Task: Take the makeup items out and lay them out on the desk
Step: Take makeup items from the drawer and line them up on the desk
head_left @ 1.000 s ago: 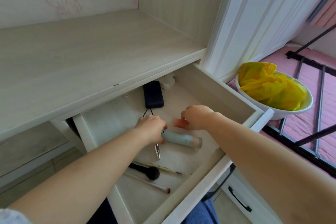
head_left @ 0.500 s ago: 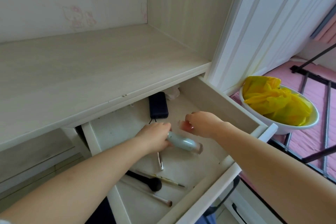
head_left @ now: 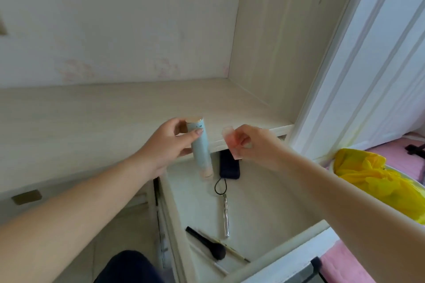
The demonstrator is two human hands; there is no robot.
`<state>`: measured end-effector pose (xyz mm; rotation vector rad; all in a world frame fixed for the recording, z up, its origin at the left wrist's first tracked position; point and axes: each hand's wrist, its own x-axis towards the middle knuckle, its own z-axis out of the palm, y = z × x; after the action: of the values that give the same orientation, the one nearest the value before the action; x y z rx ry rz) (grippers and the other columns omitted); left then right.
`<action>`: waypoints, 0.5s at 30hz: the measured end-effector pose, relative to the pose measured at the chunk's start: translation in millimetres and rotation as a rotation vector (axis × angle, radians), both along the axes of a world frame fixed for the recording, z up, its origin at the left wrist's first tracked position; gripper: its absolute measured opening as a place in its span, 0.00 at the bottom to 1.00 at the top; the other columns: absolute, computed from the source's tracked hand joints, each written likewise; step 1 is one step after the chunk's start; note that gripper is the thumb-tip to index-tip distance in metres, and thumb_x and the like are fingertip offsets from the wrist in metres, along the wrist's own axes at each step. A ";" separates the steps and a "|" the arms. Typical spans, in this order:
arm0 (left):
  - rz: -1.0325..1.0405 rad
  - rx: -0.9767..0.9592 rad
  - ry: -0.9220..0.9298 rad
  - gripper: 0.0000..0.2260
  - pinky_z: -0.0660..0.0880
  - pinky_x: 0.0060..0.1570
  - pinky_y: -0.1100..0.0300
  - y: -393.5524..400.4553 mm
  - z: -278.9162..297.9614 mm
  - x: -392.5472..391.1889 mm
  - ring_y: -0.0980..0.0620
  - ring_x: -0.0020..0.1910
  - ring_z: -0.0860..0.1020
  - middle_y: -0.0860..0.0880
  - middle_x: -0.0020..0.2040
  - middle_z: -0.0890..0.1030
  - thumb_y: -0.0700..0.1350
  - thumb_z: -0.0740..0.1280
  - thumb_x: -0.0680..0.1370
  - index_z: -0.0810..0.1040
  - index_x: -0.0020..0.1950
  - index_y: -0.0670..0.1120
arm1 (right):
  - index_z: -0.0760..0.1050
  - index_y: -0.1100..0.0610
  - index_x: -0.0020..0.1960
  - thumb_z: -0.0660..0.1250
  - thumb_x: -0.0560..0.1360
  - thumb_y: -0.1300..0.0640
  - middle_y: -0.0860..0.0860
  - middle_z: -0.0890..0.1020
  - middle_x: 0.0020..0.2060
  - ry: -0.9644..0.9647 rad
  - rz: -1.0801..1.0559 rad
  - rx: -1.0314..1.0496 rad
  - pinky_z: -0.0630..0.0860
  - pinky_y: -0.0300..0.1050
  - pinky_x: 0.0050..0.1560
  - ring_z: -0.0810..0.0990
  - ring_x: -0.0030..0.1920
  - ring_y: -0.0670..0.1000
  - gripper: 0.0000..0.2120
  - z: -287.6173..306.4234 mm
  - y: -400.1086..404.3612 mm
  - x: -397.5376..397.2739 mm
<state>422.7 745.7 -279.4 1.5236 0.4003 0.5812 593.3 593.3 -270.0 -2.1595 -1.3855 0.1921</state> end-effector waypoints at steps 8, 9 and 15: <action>0.275 0.117 -0.010 0.07 0.79 0.50 0.53 64.7 52.5 -101.0 0.53 0.50 0.80 0.49 0.51 0.79 0.45 0.67 0.77 0.76 0.54 0.48 | 0.73 0.50 0.49 0.71 0.70 0.60 0.43 0.80 0.43 0.200 0.225 0.145 0.74 0.38 0.49 0.80 0.46 0.45 0.12 36.5 114.1 -72.5; 0.407 0.131 -0.024 0.07 0.79 0.50 0.54 111.4 58.3 -158.2 0.54 0.49 0.80 0.50 0.51 0.80 0.45 0.67 0.76 0.76 0.54 0.48 | 0.73 0.49 0.48 0.71 0.70 0.59 0.41 0.80 0.41 0.216 0.326 0.124 0.74 0.37 0.45 0.80 0.43 0.41 0.11 41.7 187.3 -119.8; 0.522 0.157 -0.020 0.08 0.80 0.47 0.56 168.6 52.1 -197.3 0.57 0.47 0.82 0.51 0.52 0.81 0.45 0.69 0.75 0.77 0.53 0.52 | 0.73 0.51 0.41 0.65 0.71 0.66 0.36 0.81 0.30 0.374 0.391 0.178 0.69 0.25 0.32 0.78 0.31 0.34 0.10 40.9 241.2 -160.3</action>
<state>225.4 914.2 -227.3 1.5636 0.7612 1.0535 433.1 834.5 -229.1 -1.5928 -1.5179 0.5663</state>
